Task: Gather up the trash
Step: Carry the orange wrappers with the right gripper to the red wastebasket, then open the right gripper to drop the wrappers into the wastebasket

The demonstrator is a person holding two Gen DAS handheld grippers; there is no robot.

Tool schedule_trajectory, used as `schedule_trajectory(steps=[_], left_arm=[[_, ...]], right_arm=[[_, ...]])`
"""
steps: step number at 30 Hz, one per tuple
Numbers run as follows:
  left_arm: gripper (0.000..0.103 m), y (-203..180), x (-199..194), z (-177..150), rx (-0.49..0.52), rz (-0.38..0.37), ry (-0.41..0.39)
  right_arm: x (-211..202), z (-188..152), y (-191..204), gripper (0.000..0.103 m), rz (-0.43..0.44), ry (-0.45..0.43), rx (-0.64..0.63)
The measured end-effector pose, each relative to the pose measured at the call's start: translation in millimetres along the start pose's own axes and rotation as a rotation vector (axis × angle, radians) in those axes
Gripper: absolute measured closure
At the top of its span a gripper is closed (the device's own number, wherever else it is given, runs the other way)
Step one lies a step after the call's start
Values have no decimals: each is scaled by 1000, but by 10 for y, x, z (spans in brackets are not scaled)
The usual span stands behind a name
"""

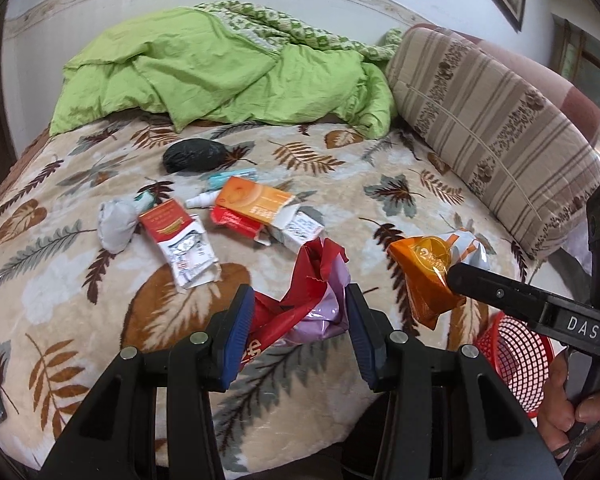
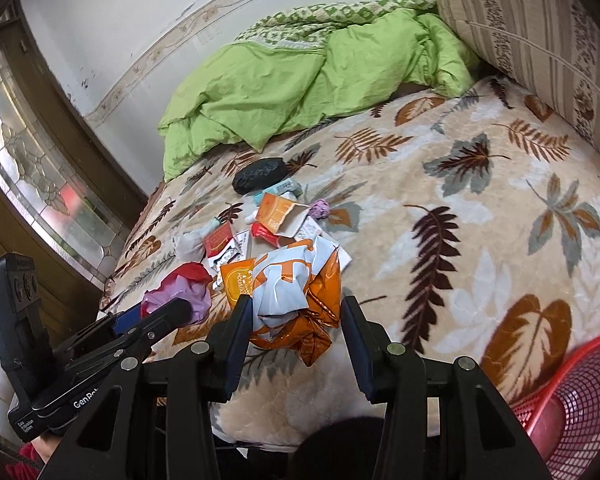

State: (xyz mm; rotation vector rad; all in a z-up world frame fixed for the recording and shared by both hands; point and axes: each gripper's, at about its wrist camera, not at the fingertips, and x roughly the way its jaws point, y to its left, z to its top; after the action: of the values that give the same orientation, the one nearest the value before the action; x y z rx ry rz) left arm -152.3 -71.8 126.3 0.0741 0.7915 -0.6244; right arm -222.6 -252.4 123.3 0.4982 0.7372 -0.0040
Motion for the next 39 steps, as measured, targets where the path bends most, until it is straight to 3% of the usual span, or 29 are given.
schedule_trajectory(steps=[10,23,28,31,32,34,39], left_arm=[[58,-710,140,2,137,-112,43],[58,-2214,480,-276,388,-419,217],[58,-2573,615,-395,426,-465,272],[49,-2716,663,-434,444,-470,280],[43,-2743,671,-440,449,-467,279],[39,-2773,658,-444,454,-470,271],[39,-2712,616,-415,442,-467,256]], right_arm=[[-549,-90,-611,55,-84,-55,126],[-1525,-552,-1738,55,-286,-133,374],[-1692,-702,-2034,54,-340,-134,449],[-1738,-770,-2136,53,-357,-128,476],[-1748,-781,-2155,52,-361,-126,480],[-1761,-790,-2180,52,-376,-121,487],[-1794,-782,-2190,50,-391,-124,487]])
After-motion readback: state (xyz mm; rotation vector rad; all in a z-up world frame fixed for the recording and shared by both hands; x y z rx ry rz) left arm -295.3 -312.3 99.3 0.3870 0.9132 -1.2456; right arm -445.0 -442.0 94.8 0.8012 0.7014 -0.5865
